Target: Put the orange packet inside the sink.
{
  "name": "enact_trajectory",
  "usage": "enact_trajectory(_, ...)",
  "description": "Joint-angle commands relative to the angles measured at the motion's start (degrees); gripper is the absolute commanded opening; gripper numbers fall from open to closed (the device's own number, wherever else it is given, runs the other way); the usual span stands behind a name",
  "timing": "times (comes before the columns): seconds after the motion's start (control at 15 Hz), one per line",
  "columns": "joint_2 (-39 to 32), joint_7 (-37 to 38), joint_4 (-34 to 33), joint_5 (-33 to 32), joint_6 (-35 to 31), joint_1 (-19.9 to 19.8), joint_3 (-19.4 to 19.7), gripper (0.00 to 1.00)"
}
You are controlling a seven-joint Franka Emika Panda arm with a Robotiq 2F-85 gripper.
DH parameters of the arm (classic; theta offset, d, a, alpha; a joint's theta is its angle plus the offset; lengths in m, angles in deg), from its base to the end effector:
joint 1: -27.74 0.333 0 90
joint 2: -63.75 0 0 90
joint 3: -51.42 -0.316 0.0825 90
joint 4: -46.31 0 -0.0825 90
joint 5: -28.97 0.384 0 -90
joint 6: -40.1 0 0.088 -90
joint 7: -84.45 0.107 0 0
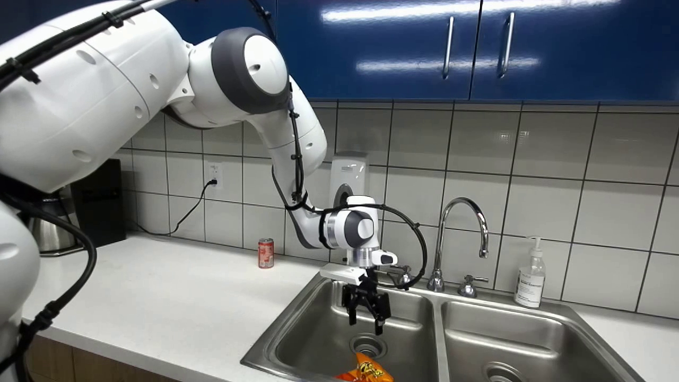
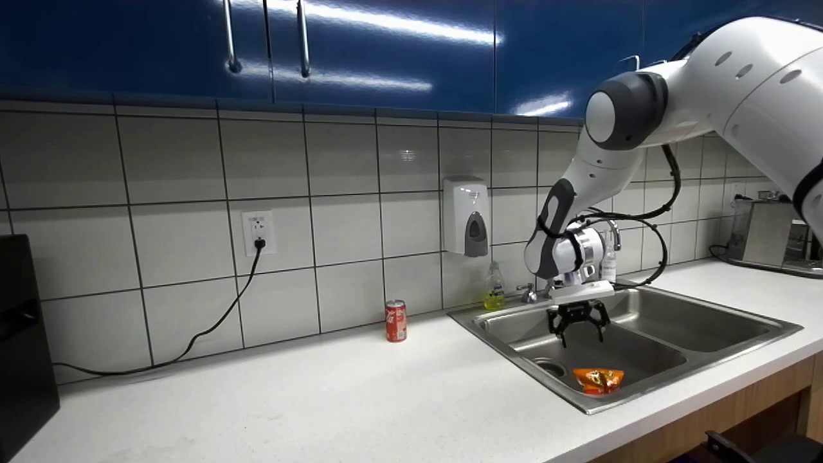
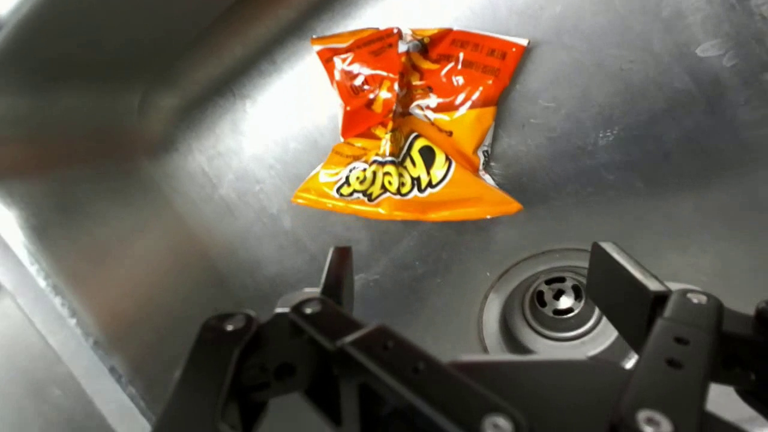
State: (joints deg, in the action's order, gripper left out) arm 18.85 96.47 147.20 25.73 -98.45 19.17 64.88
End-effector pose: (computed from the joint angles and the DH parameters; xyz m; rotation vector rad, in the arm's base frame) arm 0.5993 -0.2342 0.1221 2.8539 -0.7167 -0.1869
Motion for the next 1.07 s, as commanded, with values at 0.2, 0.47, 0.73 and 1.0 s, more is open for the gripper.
enact_trajectory(0.2, 9.3, -18.0, 5.5, 0.7, 1.3, -4.0, -5.9, 1.00)
enact_trajectory(0.47, 15.9, -24.2, 11.4, 0.2, 5.1, -4.6, -6.6, 1.00)
enact_trajectory(0.73, 23.6, -27.4, 18.9, -1.3, 10.4, -3.7, -5.6, 1.00)
enact_trajectory(1.0, 31.2, -28.9, 25.9, -3.2, 15.0, -3.0, -4.9, 1.00)
